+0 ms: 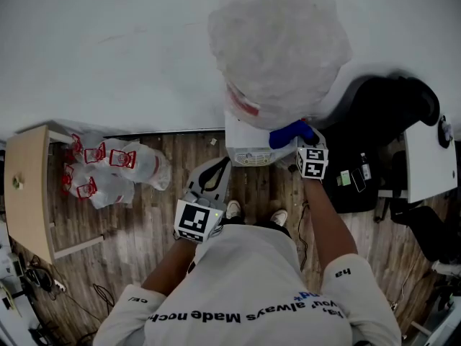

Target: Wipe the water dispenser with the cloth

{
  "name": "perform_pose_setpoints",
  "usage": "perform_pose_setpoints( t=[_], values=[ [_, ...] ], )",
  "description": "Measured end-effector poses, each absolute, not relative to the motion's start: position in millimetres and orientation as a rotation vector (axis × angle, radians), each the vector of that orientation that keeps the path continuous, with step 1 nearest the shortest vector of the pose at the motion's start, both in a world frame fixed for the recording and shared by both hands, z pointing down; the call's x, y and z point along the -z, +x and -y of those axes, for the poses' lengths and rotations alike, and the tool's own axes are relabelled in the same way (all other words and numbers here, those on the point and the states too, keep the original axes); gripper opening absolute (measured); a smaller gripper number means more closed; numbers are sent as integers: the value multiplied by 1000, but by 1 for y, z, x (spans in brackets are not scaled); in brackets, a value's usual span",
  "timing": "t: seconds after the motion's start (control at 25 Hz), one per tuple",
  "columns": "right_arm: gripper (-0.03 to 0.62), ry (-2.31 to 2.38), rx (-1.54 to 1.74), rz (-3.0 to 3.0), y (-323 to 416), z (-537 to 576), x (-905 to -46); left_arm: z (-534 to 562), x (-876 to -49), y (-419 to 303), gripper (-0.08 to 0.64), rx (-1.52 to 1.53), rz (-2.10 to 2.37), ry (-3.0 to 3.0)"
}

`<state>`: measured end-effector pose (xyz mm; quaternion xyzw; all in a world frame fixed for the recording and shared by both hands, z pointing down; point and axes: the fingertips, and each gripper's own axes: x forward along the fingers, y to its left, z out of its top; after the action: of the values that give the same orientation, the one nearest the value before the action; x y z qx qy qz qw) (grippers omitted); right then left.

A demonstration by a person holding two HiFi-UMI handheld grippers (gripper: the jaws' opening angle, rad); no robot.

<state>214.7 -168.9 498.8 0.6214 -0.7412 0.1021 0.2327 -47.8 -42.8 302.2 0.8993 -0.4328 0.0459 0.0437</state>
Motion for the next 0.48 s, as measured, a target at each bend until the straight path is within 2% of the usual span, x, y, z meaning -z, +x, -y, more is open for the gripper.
perform_pose_setpoints(
  t=[0.2,0.48],
  values=[
    [83,1679,-242,1998,240,210,-497,50,-304,-44,18,-150,1336,2741],
    [83,1518,-279,2048,232,258,-524,70,-308,-52,18,-173,1398,2696]
  ],
)
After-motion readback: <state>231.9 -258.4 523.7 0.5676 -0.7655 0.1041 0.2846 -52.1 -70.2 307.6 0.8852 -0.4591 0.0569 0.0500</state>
